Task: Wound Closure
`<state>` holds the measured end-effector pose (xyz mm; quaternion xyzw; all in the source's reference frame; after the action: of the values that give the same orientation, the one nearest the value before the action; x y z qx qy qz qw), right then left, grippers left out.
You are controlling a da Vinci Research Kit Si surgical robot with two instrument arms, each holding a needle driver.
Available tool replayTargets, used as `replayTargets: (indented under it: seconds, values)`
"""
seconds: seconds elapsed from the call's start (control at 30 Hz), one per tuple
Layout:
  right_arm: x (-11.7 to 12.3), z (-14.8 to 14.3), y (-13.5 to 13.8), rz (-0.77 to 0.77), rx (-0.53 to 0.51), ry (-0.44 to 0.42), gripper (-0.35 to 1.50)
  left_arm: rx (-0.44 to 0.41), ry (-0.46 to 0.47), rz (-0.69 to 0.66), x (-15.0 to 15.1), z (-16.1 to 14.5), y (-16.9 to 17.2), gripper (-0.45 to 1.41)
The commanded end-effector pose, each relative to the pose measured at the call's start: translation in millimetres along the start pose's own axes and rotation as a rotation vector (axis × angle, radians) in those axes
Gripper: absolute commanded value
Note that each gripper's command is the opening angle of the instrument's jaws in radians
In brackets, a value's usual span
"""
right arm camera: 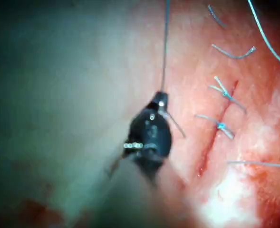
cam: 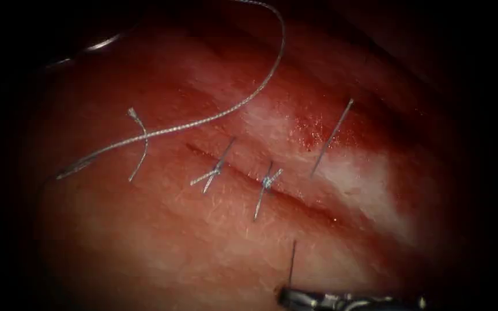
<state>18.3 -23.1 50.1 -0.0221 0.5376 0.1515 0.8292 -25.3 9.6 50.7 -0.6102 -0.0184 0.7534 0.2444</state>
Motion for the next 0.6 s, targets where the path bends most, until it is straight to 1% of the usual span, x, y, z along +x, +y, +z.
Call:
replayTargets:
  seconds: [0.03,0.37,0.43,0.6]
  values:
    - [0.2,1.0,-1.3,0.0,0.009,0.005,-0.35,-0.001,0.0,-0.001,-0.6,0.5,0.4,-0.45]
    - [1.4,0.7,-2.7,-0.001,0.028,0.015,-0.35,-0.003,0.001,0.0,-0.6,0.5,0.4,-0.45]
    - [1.8,0.6,-2.7,0.003,0.026,0.02,-0.35,-0.004,-0.002,0.0,-0.7,0.6,0.5,-0.45]
    - [1.9,0.5,-2.7,0.004,0.027,0.02,-0.35,-0.004,-0.001,0.0,-0.7,0.6,0.5,-0.45]
